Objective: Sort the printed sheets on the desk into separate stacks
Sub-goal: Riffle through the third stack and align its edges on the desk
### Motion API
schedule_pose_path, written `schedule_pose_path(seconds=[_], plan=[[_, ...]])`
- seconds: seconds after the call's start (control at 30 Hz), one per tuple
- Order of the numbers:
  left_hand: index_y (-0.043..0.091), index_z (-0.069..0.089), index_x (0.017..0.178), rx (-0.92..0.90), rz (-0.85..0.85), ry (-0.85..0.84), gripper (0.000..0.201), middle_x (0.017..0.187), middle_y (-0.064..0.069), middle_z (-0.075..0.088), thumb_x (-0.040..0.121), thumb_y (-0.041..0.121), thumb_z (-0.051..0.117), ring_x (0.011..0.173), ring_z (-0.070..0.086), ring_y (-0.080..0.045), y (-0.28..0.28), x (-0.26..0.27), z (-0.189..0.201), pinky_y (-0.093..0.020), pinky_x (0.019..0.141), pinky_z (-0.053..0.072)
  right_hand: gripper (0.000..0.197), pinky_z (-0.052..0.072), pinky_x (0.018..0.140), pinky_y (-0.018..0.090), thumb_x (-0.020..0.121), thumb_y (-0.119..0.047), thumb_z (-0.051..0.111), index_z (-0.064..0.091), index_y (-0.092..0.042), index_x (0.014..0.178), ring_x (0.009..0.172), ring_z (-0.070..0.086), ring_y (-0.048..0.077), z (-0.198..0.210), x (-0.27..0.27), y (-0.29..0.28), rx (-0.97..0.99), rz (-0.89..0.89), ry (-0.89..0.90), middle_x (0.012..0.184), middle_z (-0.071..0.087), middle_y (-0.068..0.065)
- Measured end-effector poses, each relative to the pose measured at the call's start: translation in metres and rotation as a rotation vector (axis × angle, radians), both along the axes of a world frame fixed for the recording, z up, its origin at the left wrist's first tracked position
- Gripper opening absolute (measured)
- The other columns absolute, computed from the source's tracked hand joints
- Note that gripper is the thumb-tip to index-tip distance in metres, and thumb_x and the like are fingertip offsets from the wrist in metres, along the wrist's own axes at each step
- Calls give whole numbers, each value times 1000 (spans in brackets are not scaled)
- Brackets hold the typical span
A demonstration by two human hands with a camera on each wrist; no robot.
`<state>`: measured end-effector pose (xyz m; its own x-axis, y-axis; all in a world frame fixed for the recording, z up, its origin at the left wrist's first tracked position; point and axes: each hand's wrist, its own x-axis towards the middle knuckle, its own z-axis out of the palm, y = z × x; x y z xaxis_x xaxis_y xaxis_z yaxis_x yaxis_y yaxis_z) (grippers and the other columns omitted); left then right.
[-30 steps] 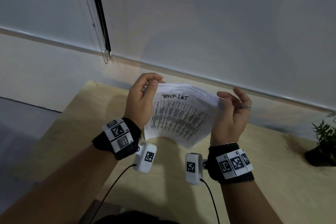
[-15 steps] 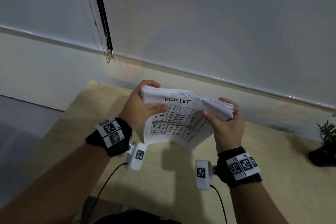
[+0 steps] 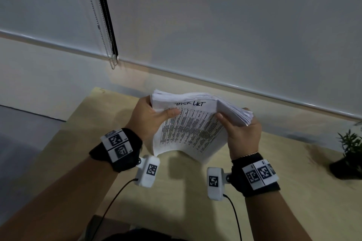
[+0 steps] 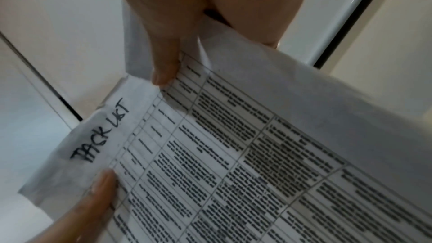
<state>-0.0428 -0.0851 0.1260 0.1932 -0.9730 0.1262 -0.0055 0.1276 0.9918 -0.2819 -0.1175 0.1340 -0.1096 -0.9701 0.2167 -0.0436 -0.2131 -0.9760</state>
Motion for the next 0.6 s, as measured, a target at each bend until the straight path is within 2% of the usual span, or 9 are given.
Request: schedule_pose_path(seconds=[0.1,0.17,0.2,0.27,0.37,0.43,0.5,0.57,0.6], plan=[[24,77,88,4,40,-36,27,93,2,79,63,23,87,90,76,-16,4,1,-7,-35,87,59,33,57,69,29,66,-6,87,69,2,93,74,70,8,-3,-3,4,-13,13,21,78,74,-8],[19,76,98,49,47,-58,41,97,1,79,61,26,89,93,75,-14,7,2,-17,-40,90,58,46,59,75,34,66,-8,88,64,1,105,83,71,13,-7,-1,9,2,40,-23,91,74,-1],[15,72,105,63,63,-65,51,99,3,79,59,28,90,95,74,-13,7,3,-20,-38,91,58,49,59,76,32,68,-12,87,61,-2,109,84,70,12,-6,2,10,-2,26,-52,95,72,1],[11,66,111,55,85,-63,62,99,7,78,56,27,90,97,73,-8,7,1,-23,-30,88,59,39,56,74,26,76,-23,77,60,-14,109,83,66,7,0,10,11,-34,-11,-81,96,67,-1],[10,60,114,34,85,-49,61,103,3,74,61,14,90,96,71,-2,4,-7,-21,-21,82,57,12,46,77,26,85,-28,59,63,-24,96,83,60,3,5,15,7,-62,-114,-149,91,64,-9],[17,60,112,53,89,-23,58,102,3,73,63,12,91,94,70,-2,1,-7,-19,-22,80,57,14,43,80,28,87,-28,55,64,-25,96,86,57,7,4,12,4,-42,-158,-231,91,61,-9],[21,67,113,97,38,-36,54,105,2,76,64,23,90,101,72,-9,0,-6,-23,-32,90,58,18,48,78,27,86,-32,64,62,-26,103,86,60,10,0,9,5,-38,-92,-169,94,63,-5],[24,73,106,125,34,-60,48,103,6,78,61,32,88,101,73,-12,3,-7,-25,-39,94,57,29,55,75,26,78,-21,81,66,-21,102,84,68,8,-4,10,8,-35,-7,-44,93,71,-5],[25,75,101,127,65,-49,45,99,8,78,59,33,88,98,74,-11,4,-8,-24,-38,93,58,27,56,72,27,73,-14,84,70,-19,96,80,70,8,-5,10,8,-23,1,-16,87,74,-5]])
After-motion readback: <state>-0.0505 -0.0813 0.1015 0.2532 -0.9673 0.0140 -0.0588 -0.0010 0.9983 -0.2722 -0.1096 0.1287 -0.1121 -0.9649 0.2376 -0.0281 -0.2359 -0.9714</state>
